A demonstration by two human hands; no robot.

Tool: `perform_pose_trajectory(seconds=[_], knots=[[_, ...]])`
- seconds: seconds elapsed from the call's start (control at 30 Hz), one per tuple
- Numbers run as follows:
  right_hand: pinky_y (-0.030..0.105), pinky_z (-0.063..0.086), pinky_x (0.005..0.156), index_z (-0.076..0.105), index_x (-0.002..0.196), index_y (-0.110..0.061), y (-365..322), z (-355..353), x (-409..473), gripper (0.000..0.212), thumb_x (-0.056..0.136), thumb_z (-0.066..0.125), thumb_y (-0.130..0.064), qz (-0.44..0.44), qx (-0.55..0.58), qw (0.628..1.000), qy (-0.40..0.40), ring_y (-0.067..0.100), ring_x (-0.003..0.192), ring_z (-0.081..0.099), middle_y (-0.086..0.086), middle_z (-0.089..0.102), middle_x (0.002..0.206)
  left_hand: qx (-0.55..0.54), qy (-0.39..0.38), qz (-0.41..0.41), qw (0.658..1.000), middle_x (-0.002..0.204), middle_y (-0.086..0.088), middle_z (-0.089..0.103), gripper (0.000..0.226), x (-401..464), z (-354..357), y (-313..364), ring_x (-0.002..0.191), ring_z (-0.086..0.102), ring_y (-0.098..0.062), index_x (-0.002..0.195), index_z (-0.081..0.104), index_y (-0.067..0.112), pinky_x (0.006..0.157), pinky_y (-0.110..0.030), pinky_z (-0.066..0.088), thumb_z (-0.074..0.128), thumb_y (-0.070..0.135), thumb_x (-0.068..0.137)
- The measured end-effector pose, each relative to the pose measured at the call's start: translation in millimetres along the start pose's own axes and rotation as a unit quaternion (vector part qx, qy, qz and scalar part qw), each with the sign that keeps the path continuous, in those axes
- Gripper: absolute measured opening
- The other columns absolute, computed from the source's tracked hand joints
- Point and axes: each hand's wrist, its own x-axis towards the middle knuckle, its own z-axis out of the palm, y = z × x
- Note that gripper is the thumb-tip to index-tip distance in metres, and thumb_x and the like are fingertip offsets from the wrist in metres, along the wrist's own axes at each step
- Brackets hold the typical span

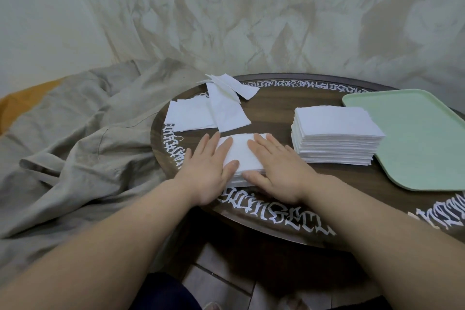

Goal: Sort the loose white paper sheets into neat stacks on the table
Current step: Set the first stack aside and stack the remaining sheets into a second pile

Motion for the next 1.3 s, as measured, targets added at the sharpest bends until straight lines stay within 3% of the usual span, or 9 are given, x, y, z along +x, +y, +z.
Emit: perform_pose_trajectory(seconds=[0.27,0.47,0.6,0.73,0.93,1.03,1.13,1.2,1.3], knots=[[0.032,0.025,0.110,0.020,0.149,-0.023,-10.3,-53.1,29.4,0.060,0.097,0.043,-0.041,0.004,0.051,0.990,0.134,0.012,0.143,0.018,-0.005,0.017,0.158,-0.109,0.151,0.014,0.982,0.159,-0.002,0.015,0.055,24.7,-50.3,-20.7,0.147,0.006,-0.016,0.149,0.026,0.016,0.117,-0.028,0.006,0.042,0.034,0.099],[0.035,0.037,0.100,0.028,0.145,-0.015,2.5,-83.8,103.8,0.067,0.089,0.057,-0.037,0.060,0.052,0.989,0.127,0.021,0.131,0.039,0.002,0.039,0.146,-0.082,0.197,-0.014,0.977,0.147,0.003,0.039,0.052,73.9,-74.2,-44.5,0.136,0.031,-0.018,0.142,0.038,0.021,0.108,-0.031,0.028,0.053,0.034,0.094],[0.033,0.040,0.078,0.044,0.124,-0.016,19.8,-79.7,163.7,0.059,0.079,0.065,-0.048,0.090,0.050,0.991,0.091,0.022,0.106,0.051,0.000,0.053,0.118,-0.077,0.194,-0.034,0.977,0.141,0.003,0.047,0.054,117.0,-74.2,-58.1,0.131,0.038,-0.018,0.140,0.042,0.021,0.104,-0.033,0.034,0.056,0.041,0.092],[0.035,0.040,0.085,0.041,0.130,-0.012,30.8,-64.9,221.8,0.070,0.080,0.058,-0.057,0.101,0.046,0.991,0.069,0.024,0.115,0.048,0.004,0.050,0.126,-0.157,0.178,-0.058,0.970,0.132,0.006,0.055,0.063,158.6,-62.8,-69.9,0.122,0.050,-0.017,0.140,0.039,0.021,0.095,-0.031,0.040,0.061,0.046,0.087],[0.035,0.040,0.075,0.036,0.133,-0.013,38.1,-50.1,270.6,0.051,0.091,0.048,-0.040,0.130,0.042,0.988,0.067,0.028,0.105,0.053,0.006,0.057,0.116,-0.250,0.182,-0.075,0.948,0.095,0.012,0.060,0.066,201.6,-48.5,-83.3,0.092,0.060,-0.015,0.140,0.038,0.028,0.085,-0.031,0.047,0.069,0.030,0.081],[0.033,0.040,0.070,0.052,0.095,-0.013,42.8,-44.5,276.9,0.010,0.087,0.048,-0.010,0.119,-0.079,0.988,0.056,0.028,0.092,0.053,0.009,0.061,0.108,-0.270,0.187,-0.080,0.941,0.076,0.014,0.053,0.067,206.6,-42.7,-85.5,0.084,0.054,-0.012,0.145,0.036,0.018,0.076,-0.023,0.039,0.065,0.017,0.084],[0.032,0.035,0.064,0.044,0.076,-0.012,40.0,-49.8,268.5,0.015,0.083,0.046,0.001,0.116,-0.112,0.980,0.115,0.025,0.076,0.045,0.010,0.062,0.096,-0.292,0.189,-0.103,0.932,0.072,0.012,0.050,0.053,201.4,-45.5,-86.0,0.072,0.051,-0.009,0.136,0.047,0.018,0.065,-0.022,0.038,0.060,0.014,0.085],[0.031,0.034,0.063,0.051,0.088,-0.011,34.0,-57.3,257.2,0.013,0.084,0.046,0.001,0.098,-0.103,0.975,0.172,0.026,0.073,0.045,0.010,0.063,0.093,-0.348,0.178,-0.132,0.911,0.077,0.005,0.059,0.039,196.1,-49.4,-89.4,0.073,0.059,-0.012,0.120,0.058,0.019,0.065,-0.026,0.049,0.059,0.017,0.082],[0.032,0.039,0.064,0.056,0.103,-0.014,22.6,-65.5,233.6,0.022,0.087,0.046,-0.005,0.036,-0.116,0.970,0.209,0.029,0.076,0.053,0.007,0.064,0.092,-0.498,0.161,-0.158,0.838,0.089,-0.008,0.069,0.023,183.9,-60.3,-89.0,0.084,0.067,-0.028,0.093,0.064,0.013,0.080,-0.048,0.057,0.053,0.021,0.075]])
